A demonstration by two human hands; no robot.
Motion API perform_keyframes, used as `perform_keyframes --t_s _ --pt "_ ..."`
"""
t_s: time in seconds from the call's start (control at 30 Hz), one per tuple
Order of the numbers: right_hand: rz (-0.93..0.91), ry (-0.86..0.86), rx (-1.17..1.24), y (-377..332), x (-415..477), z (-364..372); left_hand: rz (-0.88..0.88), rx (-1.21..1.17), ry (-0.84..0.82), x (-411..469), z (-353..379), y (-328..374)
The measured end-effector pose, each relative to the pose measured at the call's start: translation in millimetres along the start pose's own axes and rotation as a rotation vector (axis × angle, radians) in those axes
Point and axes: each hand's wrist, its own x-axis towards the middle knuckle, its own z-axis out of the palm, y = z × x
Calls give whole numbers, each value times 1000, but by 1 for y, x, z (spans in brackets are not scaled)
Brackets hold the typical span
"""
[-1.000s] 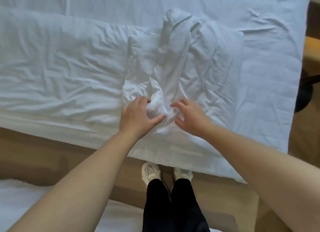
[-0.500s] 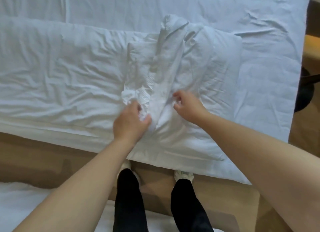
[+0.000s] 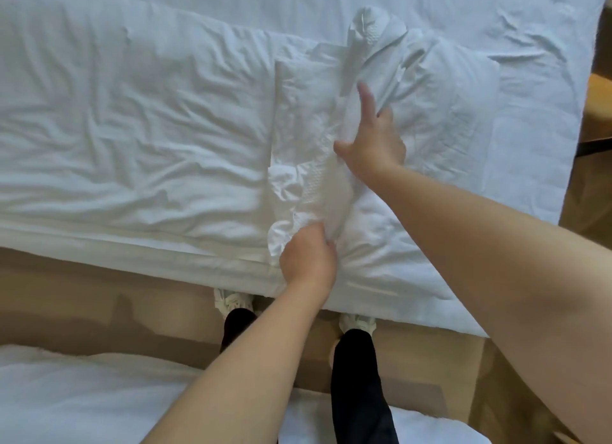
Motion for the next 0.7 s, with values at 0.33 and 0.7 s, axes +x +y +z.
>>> perform_keyframes --t_s 0.33,0.7 --pt "-121 -63 -788 -31 34 -58 237 -257 5 -19 -68 -67" --pt "213 48 -341 -42 106 -55 199 -390 -203 28 -93 -96"
